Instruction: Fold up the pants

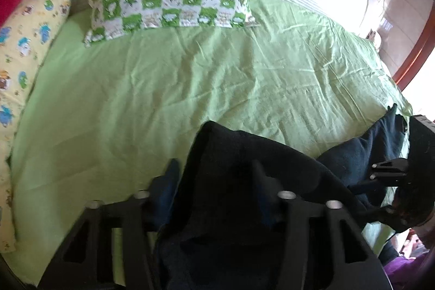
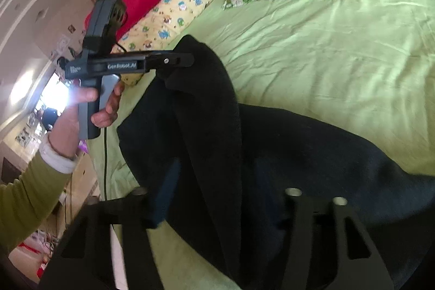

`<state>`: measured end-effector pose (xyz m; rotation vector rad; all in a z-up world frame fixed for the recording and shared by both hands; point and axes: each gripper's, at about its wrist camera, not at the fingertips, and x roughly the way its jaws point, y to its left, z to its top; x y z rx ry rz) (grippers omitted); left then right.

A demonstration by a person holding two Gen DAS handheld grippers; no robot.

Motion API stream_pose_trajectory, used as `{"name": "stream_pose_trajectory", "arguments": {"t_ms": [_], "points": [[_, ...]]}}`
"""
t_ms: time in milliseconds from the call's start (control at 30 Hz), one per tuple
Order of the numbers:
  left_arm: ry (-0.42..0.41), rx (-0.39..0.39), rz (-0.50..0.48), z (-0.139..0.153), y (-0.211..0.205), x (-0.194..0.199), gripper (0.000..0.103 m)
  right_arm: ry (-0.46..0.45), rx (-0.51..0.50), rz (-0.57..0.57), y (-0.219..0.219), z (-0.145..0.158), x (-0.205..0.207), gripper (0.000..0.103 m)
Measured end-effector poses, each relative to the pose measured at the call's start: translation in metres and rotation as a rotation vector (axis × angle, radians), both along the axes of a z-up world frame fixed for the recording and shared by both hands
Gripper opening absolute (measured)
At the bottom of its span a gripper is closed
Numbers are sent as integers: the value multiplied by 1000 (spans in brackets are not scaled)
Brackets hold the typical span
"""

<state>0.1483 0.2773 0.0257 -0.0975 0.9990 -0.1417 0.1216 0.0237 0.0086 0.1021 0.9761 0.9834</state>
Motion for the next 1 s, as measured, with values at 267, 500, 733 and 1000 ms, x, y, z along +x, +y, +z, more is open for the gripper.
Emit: {"name": "stream_pose_trajectory", "arguments": {"t_ms": [267, 500, 733, 1000], "points": [[-84, -45, 40, 15, 5, -34, 8, -50, 22, 13, 1, 12, -10, 7], [-192, -77, 102, 33, 1, -91, 6, -203, 5, 99, 10, 31, -51, 7], [-233, -152, 237, 21, 14, -144, 6, -285, -87, 185, 29, 21, -84, 7], [-209, -251, 401, -18, 38, -182, 8, -256, -109, 186, 35, 2, -95, 12]]}}
